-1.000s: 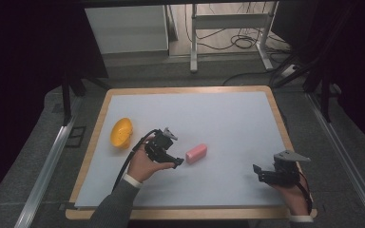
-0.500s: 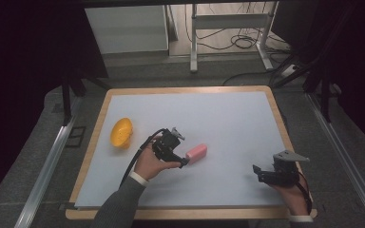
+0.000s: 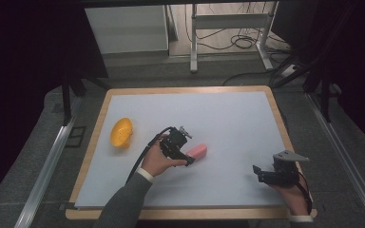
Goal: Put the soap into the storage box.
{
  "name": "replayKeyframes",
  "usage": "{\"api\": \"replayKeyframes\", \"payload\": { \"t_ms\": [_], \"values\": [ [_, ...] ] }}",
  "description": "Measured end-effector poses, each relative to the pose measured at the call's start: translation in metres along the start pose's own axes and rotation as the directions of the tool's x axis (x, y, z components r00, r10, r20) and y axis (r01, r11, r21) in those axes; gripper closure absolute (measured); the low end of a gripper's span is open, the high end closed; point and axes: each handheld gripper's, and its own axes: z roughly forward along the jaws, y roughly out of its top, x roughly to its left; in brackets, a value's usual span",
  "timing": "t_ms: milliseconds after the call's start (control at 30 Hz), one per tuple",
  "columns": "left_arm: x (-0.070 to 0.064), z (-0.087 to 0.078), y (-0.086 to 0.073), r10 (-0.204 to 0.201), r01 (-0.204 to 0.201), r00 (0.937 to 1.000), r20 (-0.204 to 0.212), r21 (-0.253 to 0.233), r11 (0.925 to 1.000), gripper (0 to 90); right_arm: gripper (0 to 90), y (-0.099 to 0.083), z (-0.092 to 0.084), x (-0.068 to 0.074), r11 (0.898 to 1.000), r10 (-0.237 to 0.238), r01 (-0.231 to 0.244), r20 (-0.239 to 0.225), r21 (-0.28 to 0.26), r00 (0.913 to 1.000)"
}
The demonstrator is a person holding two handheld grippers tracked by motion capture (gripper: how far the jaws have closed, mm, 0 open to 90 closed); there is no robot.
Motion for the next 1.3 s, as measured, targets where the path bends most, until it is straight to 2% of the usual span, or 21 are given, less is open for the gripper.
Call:
{"api": "replayKeyframes", "payload": {
  "t_ms": [367,467,867,933,967,1000,1100,1167,1300],
  "values": [
    [-0.001,0.017,0.014,-0.013,0.012,0.9998,0.013,0.019,0.9997,26.4,10.5,0.000,0.000,0.000,1.000,-0.005,0.005,0.002,0.004,1.0000],
    [-0.002,0.022,0.017,-0.004,0.004,1.0000,0.009,0.030,0.9995,27.6,10.5,-0.001,0.001,0.000,1.000,-0.004,0.004,0.004,0.003,1.0000],
    [-0.003,0.037,0.027,-0.010,0.010,0.9999,0.010,0.046,0.9989,36.4,10.5,-0.002,0.000,-0.001,1.000,-0.005,0.005,0.008,0.006,1.0000],
    [-0.003,0.038,0.028,-0.010,0.010,0.9999,0.010,0.049,0.9987,41.1,10.5,-0.002,0.000,-0.002,1.000,-0.005,0.004,0.009,0.007,1.0000],
    [-0.004,0.038,0.029,-0.001,0.001,1.0000,0.002,0.054,0.9985,41.1,10.5,-0.002,0.000,-0.002,1.000,-0.005,0.004,0.009,0.007,1.0000],
    [-0.007,0.040,0.030,0.011,-0.009,0.9997,-0.021,0.063,0.9979,46.2,10.5,-0.002,0.000,-0.002,1.000,-0.005,0.005,0.010,0.009,0.9999],
    [-0.008,0.042,0.030,0.017,-0.016,0.9996,-0.024,0.069,0.9975,53.2,10.5,-0.002,0.001,-0.002,1.000,-0.007,0.007,0.011,0.009,0.9999],
    [-0.009,0.043,0.030,0.013,-0.010,0.9990,-0.043,0.074,0.9972,57.6,10.5,-0.002,0.001,-0.001,1.000,-0.008,0.008,0.011,0.009,0.9999],
    [-0.008,0.043,0.030,-0.006,0.009,0.9990,-0.044,0.067,0.9977,59.9,10.5,-0.002,0.001,-0.001,1.000,-0.009,0.009,0.013,0.009,0.9999]
  ]
}}
